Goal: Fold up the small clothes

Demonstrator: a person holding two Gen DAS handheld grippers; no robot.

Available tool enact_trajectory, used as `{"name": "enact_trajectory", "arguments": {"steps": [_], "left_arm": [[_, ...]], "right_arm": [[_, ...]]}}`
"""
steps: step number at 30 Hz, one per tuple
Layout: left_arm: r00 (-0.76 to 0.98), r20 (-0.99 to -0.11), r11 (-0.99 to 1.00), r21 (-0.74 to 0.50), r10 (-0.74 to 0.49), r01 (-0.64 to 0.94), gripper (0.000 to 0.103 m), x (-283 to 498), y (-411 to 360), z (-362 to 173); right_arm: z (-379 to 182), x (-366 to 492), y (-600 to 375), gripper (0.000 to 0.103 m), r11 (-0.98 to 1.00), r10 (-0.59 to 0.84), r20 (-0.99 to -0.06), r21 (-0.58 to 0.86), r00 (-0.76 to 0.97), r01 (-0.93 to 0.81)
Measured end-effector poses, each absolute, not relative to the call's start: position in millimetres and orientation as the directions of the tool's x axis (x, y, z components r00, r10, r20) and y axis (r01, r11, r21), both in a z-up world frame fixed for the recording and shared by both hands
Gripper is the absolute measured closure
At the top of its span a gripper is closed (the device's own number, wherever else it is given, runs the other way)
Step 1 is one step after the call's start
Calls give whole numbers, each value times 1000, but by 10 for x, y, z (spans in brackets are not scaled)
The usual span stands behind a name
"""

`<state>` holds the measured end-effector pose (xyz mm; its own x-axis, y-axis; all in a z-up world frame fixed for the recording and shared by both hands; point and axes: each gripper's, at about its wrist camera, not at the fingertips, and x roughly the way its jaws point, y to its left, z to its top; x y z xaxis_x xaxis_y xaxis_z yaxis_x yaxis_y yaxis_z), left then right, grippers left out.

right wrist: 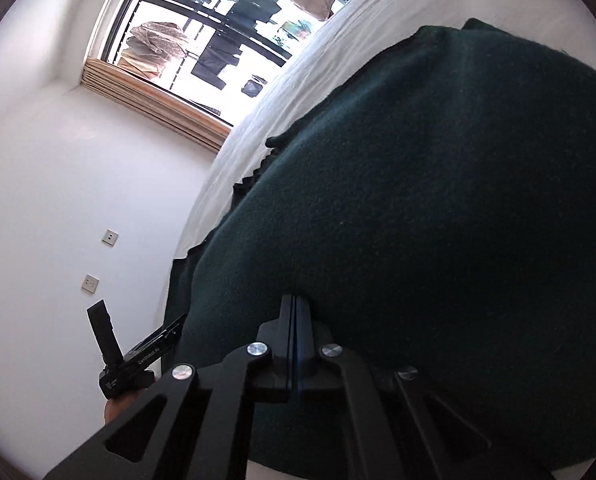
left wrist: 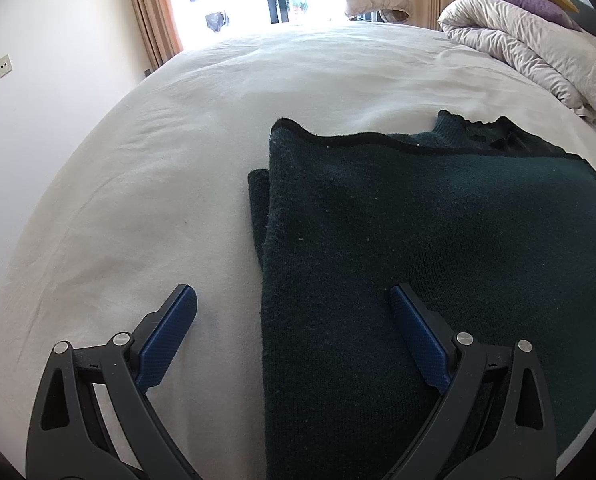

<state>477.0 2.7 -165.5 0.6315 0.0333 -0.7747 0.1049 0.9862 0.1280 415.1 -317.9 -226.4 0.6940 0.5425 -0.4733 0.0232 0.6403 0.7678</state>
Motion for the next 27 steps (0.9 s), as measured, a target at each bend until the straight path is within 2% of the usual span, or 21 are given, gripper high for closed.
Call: {"name": "enact_trajectory", "arguments": {"steps": [2, 5, 9, 13, 15, 20, 24, 26, 27], "left_arm": [[671, -737, 980, 178, 77, 83, 19, 4641, -73, -1472], [712, -702, 978, 143, -9, 153, 19, 4390, -369, -1163], [661, -726, 939, 62, -190, 338, 19, 4095, -1019, -1080], [596, -776, 925, 46, -204, 376, 19, 4037, -1390, -1406], [553, -814, 936, 36, -176, 351, 22, 4091, -1371, -1641], [583, -794, 939, 48, -170, 339, 22, 4006, -1136, -1676], [594, -783, 955, 3, -182, 296, 22, 3946, -779, -1685], [603, -774, 958, -14, -192, 287, 32, 3886, -591, -1670], [617, -769, 964, 2, -168, 265, 32, 3853, -518, -1671]], "right_arm": [[-2265, 4132, -3162, 103, 663, 527, -479, 748, 702, 13], [-2304, 4116, -3191, 103, 653, 531, -460, 757, 712, 1], [-2325, 4099, -3201, 103, 662, 525, -459, 750, 716, -4], [-2317, 4094, -3173, 103, 659, 527, -454, 752, 719, -8], [-2317, 4072, -3204, 103, 656, 529, -450, 754, 720, -11], [-2321, 4042, -3228, 103, 654, 530, -443, 756, 723, -16], [-2320, 4021, -3246, 103, 655, 530, -444, 755, 723, -16], [-2317, 4022, -3243, 103, 657, 528, -446, 753, 723, -15], [-2313, 4023, -3243, 103, 658, 527, -446, 753, 723, -15]]}}
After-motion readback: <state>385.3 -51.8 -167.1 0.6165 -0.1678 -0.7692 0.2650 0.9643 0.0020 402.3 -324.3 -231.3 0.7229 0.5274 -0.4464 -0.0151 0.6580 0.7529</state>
